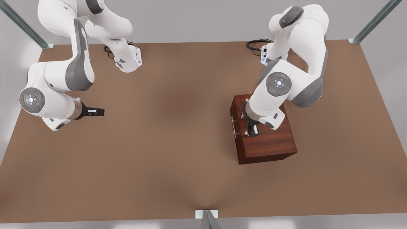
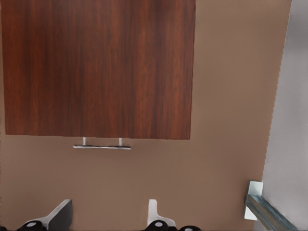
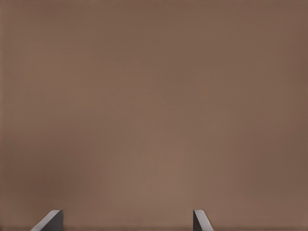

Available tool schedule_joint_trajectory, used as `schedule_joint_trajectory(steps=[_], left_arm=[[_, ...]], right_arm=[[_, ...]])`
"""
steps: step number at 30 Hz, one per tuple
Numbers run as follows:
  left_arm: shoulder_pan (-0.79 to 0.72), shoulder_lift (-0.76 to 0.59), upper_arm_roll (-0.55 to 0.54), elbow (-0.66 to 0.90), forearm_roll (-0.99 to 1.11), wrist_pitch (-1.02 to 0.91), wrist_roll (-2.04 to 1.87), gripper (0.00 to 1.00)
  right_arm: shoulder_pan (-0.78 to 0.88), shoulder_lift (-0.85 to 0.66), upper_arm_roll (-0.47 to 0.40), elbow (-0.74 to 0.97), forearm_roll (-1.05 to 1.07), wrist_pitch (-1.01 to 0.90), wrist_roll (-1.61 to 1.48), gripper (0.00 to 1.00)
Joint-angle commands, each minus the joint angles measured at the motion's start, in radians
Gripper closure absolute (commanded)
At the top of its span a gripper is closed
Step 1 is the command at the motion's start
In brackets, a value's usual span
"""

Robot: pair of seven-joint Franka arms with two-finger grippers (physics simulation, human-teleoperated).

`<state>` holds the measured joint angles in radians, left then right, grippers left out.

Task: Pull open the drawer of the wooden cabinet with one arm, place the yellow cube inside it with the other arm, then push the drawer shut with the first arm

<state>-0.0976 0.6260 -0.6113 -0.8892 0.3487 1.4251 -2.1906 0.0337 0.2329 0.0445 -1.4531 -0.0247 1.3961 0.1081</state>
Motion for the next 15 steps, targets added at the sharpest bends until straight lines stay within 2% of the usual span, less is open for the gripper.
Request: schedule_joint_trajectory(steps=[1,2,3,5,9,15], left_arm=[[0.076,-0.164,0.106,-0.168,0.122,-0.303,2.392,0.0],[0.075,-0.379,0.373,-0.473,-0.074,-0.008,2.642,0.0],[0.078,-0.385,0.41,-0.475,-0.129,-0.021,2.62,0.0],[0.073,-0.381,0.417,-0.389,-0.312,-0.101,2.148,0.0],[0.062,-0.378,0.383,-0.346,-0.298,-0.233,2.14,0.0],[0.064,-0.379,0.383,-0.346,-0.303,-0.244,2.14,0.0]], right_arm=[[0.0,-0.001,0.0,0.0,0.005,0.0,-0.001,0.0],[0.0,-0.001,0.0,0.0,0.005,0.0,-0.001,0.0],[0.0,-0.001,0.0,0.0,0.005,0.0,-0.001,0.0],[0.0,-0.001,0.0,0.0,0.006,0.001,-0.001,0.0],[0.0,-0.001,0.0,0.0,0.006,0.004,-0.001,0.0],[-0.001,-0.001,0.0,0.0,0.008,0.004,-0.001,0.0]])
